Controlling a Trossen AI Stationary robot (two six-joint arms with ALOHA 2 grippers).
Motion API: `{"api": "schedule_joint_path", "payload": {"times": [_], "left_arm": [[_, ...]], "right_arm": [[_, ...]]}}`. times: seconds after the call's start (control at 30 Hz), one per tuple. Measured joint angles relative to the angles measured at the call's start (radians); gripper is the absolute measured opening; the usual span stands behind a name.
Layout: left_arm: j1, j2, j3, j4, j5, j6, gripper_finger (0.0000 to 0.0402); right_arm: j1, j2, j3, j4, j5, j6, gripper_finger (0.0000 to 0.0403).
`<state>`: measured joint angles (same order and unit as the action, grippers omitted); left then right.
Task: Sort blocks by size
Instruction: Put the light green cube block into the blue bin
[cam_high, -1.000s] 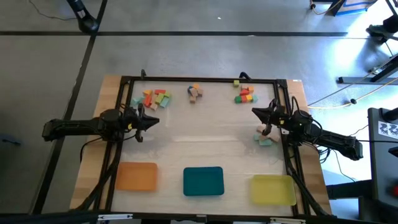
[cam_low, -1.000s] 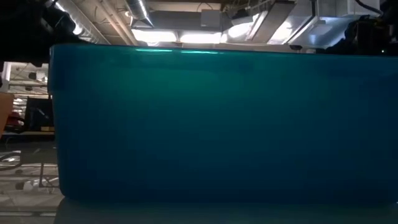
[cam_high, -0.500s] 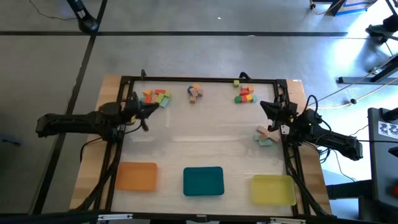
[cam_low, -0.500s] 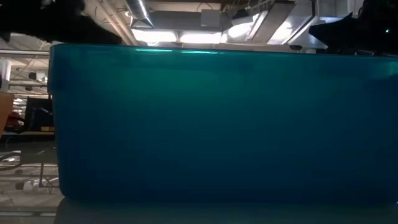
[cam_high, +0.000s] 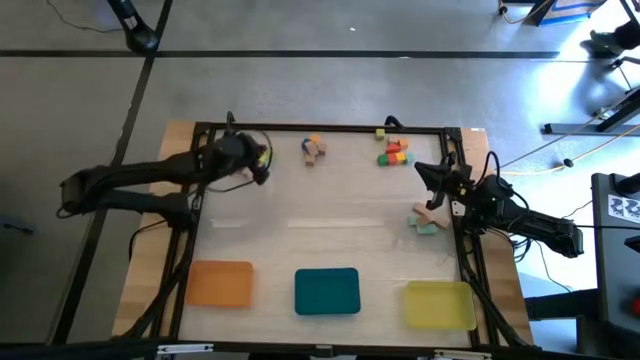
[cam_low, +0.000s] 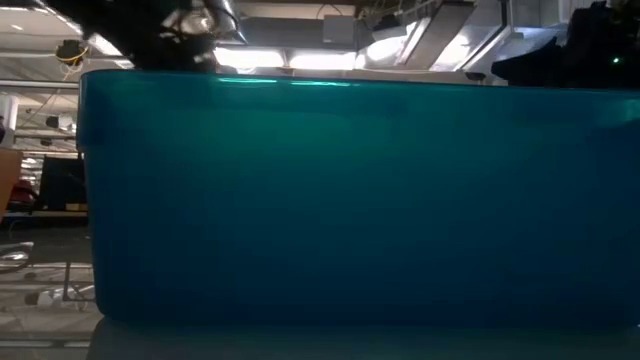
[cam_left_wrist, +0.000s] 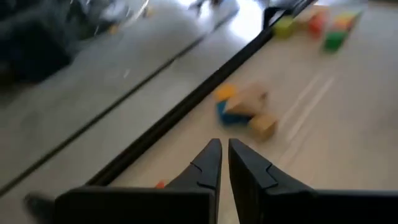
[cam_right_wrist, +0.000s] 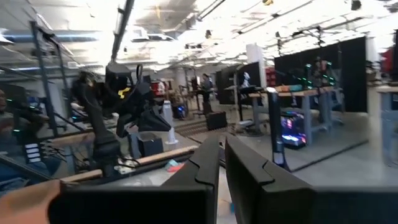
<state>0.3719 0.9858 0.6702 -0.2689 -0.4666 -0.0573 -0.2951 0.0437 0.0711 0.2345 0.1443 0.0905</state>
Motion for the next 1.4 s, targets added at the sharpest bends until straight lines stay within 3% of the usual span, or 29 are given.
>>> {"api": "schedule_joint_path", "payload": {"times": [0.13, 0.37, 0.63, 0.83, 1.4], "left_arm": [[0.075, 0.086, 0.068, -0.110, 0.001, -0.013, 0.0019], [0.196, 0.164, 0.077, -0.096, 0.010, -0.024, 0.0032], [0.318, 0.234, 0.077, -0.126, 0.217, -0.114, 0.0139], [0.351, 0.303, 0.077, -0.166, 0.228, -0.145, 0.0199], [0.350, 0.472, 0.076, -0.169, 0.229, -0.197, 0.0208]], "right_arm": [[0.000, 0.000, 0.000, -0.032, 0.061, -0.001, 0.0028], [0.000, 0.000, 0.001, -0.070, 0.101, 0.000, 0.0028], [0.000, 0.000, 0.002, -0.071, 0.102, 0.000, 0.0028], [0.000, 0.000, 0.002, -0.078, 0.103, 0.001, 0.0028], [0.000, 0.000, 0.002, -0.081, 0.102, 0.001, 0.0028]]}}
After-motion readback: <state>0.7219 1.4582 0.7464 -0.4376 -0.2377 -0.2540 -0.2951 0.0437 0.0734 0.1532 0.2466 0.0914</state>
